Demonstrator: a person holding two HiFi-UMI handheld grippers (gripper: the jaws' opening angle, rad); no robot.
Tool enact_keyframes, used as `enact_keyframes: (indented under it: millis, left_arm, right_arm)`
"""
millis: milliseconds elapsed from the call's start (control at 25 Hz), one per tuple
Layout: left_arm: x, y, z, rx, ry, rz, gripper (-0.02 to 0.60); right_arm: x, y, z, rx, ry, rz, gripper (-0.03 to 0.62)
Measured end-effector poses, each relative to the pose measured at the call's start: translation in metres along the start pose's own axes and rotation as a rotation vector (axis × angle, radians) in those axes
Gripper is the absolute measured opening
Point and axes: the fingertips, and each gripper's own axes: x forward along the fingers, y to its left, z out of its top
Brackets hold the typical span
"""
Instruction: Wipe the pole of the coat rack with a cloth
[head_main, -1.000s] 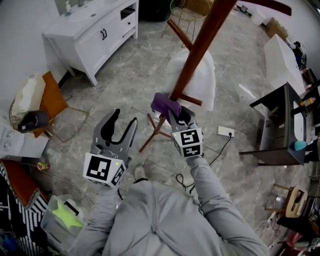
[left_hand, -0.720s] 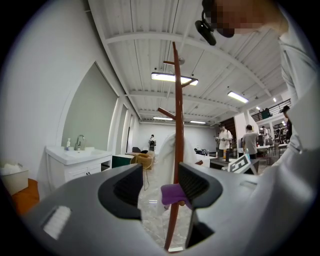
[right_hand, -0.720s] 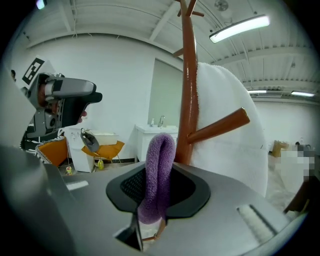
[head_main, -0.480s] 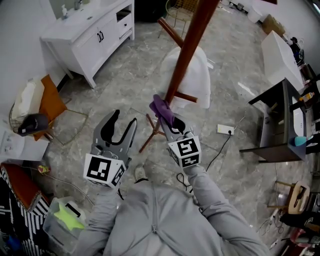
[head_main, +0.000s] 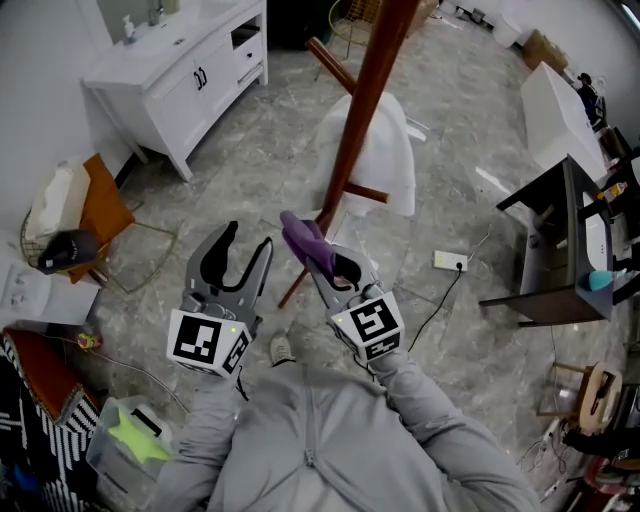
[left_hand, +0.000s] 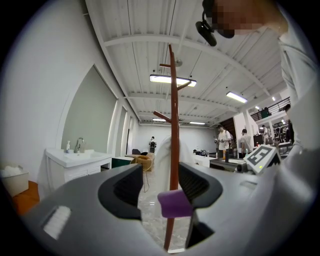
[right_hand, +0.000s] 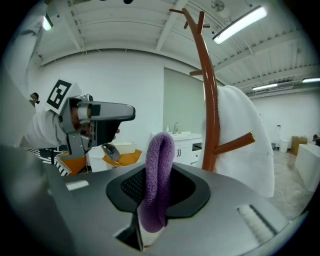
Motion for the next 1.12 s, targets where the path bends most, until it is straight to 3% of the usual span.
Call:
enact_keyframes:
  millis: [240,480,880,1120]
  left_arm:
    - [-0.006,-0.002,0.002,0.004,-0.004,0.011,0.238]
    - [-0.011,-0.010,0.008,0.015,-0.011,0.017,0.238]
    - [-0.015,-0.025,0.010,0.016,-0.019,0.017,0.238]
    - [-0.016,-0.030,0.010,0.013,-0.020,0.019,0.238]
  right_arm:
    - [-0.024,0.039,0.013,-0.086,-0.020,0.075,0.081]
    - [-0.051,0.058,0.026,-0.082,-0.052,0.106,0.081]
    - [-0.087,0.048,0.040,-0.184,-0.047,0.031,0.081]
    - [-0.104,0.012,0.073,-0.252,-0.092,-0.083,0.081]
